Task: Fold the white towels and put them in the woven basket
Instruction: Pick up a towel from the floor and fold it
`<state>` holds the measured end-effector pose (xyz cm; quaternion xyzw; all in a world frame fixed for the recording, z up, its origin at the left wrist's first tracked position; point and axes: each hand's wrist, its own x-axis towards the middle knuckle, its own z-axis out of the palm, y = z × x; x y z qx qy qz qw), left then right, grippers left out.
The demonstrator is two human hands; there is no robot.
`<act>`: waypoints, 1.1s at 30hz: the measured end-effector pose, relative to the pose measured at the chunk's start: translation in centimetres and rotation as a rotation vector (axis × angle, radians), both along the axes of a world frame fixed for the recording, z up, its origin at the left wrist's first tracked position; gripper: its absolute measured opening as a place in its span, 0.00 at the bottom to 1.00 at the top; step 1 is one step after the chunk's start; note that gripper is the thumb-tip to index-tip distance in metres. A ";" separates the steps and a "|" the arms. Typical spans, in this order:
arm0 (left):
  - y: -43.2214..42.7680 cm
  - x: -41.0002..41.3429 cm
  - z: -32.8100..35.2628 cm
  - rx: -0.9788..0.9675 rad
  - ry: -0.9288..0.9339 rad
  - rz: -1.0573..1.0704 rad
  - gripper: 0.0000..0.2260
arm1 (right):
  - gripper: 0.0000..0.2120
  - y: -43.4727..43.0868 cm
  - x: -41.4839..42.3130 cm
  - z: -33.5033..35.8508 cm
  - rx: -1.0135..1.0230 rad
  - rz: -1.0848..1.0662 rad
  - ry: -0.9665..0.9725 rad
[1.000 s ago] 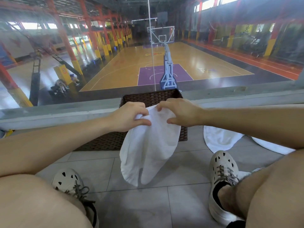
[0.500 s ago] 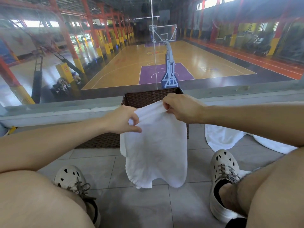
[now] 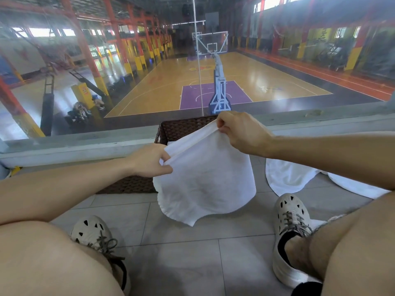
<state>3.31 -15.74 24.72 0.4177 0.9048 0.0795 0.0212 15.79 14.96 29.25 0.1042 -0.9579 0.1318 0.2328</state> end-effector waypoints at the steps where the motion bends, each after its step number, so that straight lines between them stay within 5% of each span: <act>1: -0.1 -0.2 0.0 0.064 -0.006 0.007 0.22 | 0.04 0.3 0.0 0.0 -0.031 -0.044 -0.006; 5: -1.1 -1.0 0.9 0.249 0.014 0.070 0.25 | 0.05 2.1 0.0 -0.3 -0.084 -0.187 -0.053; 9: -2.1 -1.0 2.1 0.139 0.061 0.087 0.12 | 0.09 3.0 0.0 -0.9 0.030 -0.255 -0.153; 16: -0.3 1.0 4.1 0.426 0.105 0.092 0.08 | 0.18 2.6 -0.3 -1.8 0.174 -0.377 -0.556; 19: 0.9 2.2 4.6 0.478 0.098 0.018 0.08 | 0.36 1.3 -0.9 -2.5 0.194 -0.271 -0.561; 21: 1.8 2.9 4.8 0.475 0.080 -0.039 0.08 | 0.54 -0.6 -1.2 -2.8 0.020 -0.169 -0.551; 23: 2.6 3.4 5.0 0.465 0.064 -0.080 0.07 | 0.59 -2.7 -1.6 -2.9 -0.152 -0.076 -0.574; 25: 3.3 3.8 5.2 0.457 0.031 -0.114 0.06 | 0.48 -4.5 -2.0 -3.2 -0.232 -0.027 -0.592; 28: 3.0 3.7 5.6 0.411 -0.042 -0.118 0.12 | 0.14 -5.6 -2.9 -3.5 -0.199 -0.037 -0.504; 33: 0.7 2.2 5.6 0.412 -0.045 0.041 0.16 | 0.10 -5.6 -3.1 -3.3 -0.201 -0.037 -0.404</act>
